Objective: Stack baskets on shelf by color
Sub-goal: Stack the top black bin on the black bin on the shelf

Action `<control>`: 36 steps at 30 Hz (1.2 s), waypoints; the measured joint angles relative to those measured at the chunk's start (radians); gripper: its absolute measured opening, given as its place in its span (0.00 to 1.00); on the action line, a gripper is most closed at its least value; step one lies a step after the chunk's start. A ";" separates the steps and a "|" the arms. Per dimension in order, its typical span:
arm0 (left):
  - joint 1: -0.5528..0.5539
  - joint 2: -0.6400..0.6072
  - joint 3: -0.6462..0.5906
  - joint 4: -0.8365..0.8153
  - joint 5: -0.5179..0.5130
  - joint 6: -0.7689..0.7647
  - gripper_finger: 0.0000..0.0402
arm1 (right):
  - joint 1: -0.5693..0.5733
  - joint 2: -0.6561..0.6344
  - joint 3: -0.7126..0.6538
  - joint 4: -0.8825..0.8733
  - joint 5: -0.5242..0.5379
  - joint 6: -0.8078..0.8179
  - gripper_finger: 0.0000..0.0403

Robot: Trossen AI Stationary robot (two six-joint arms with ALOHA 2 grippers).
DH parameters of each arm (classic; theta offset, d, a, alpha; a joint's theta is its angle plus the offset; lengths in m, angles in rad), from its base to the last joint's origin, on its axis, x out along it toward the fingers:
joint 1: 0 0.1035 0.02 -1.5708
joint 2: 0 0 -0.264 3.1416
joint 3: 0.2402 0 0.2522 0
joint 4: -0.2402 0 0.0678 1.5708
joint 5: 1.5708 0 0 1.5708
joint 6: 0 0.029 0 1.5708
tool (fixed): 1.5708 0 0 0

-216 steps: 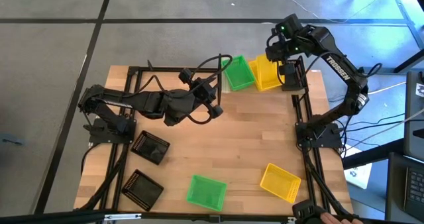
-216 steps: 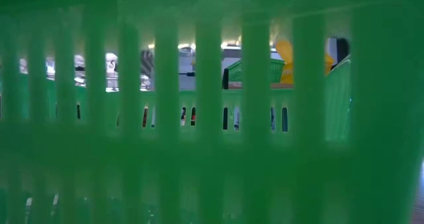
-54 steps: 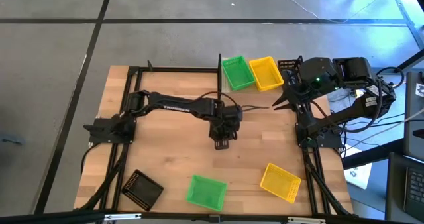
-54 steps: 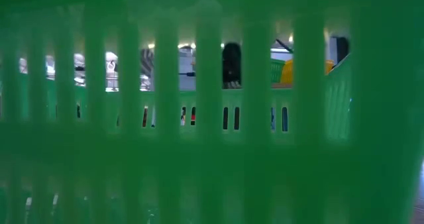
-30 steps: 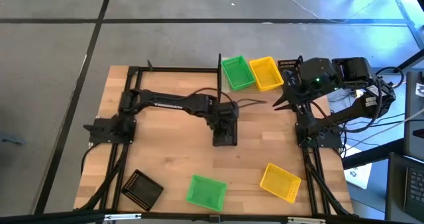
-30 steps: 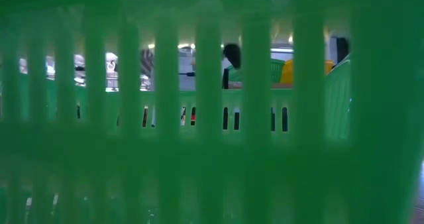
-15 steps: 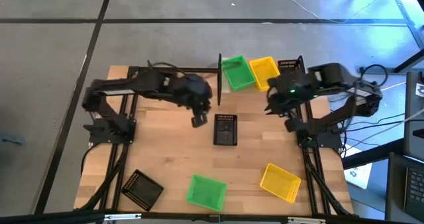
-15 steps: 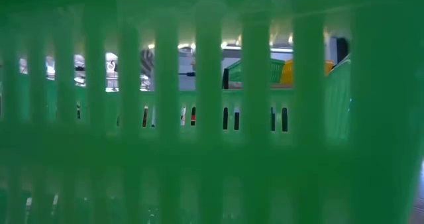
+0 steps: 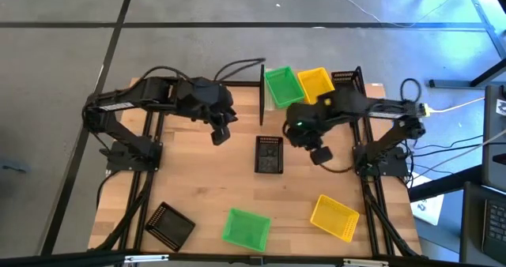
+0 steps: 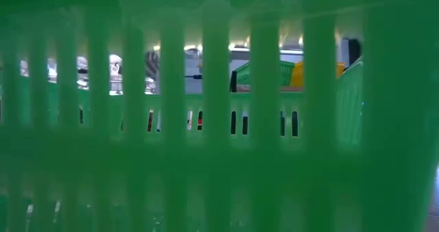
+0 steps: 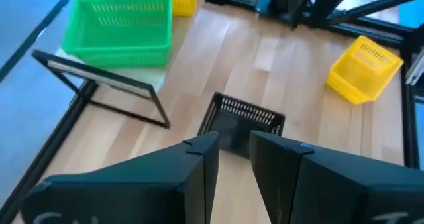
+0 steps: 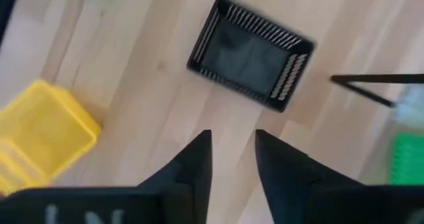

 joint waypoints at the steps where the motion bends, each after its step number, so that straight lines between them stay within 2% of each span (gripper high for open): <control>1: -0.003 0.000 0.000 -0.004 0.000 0.000 0.19 | 0.000 0.019 0.000 -0.012 -0.005 -0.025 0.30; 4: -0.018 -0.004 -0.003 -0.026 0.000 0.000 0.19 | 0.000 0.079 0.000 -0.034 -0.034 -0.123 0.34; 10: -0.043 -0.008 -0.002 -0.029 0.001 0.000 0.19 | 0.000 0.191 0.000 -0.009 -0.173 -0.239 0.35; 15: -0.064 -0.013 -0.002 -0.030 0.001 0.000 0.19 | 0.000 0.271 0.000 -0.006 -0.182 -0.272 0.35; 27: -0.106 -0.034 -0.002 -0.051 0.000 -0.002 0.19 | 0.006 0.363 0.000 0.069 -0.182 -0.494 0.35; 31: -0.107 -0.054 -0.003 -0.055 0.001 -0.003 0.19 | 0.007 0.384 0.000 0.111 -0.182 -0.468 0.35; 36: -0.111 -0.098 -0.003 -0.057 -0.023 -0.045 0.19 | 0.006 0.398 0.000 0.124 -0.231 -0.254 0.35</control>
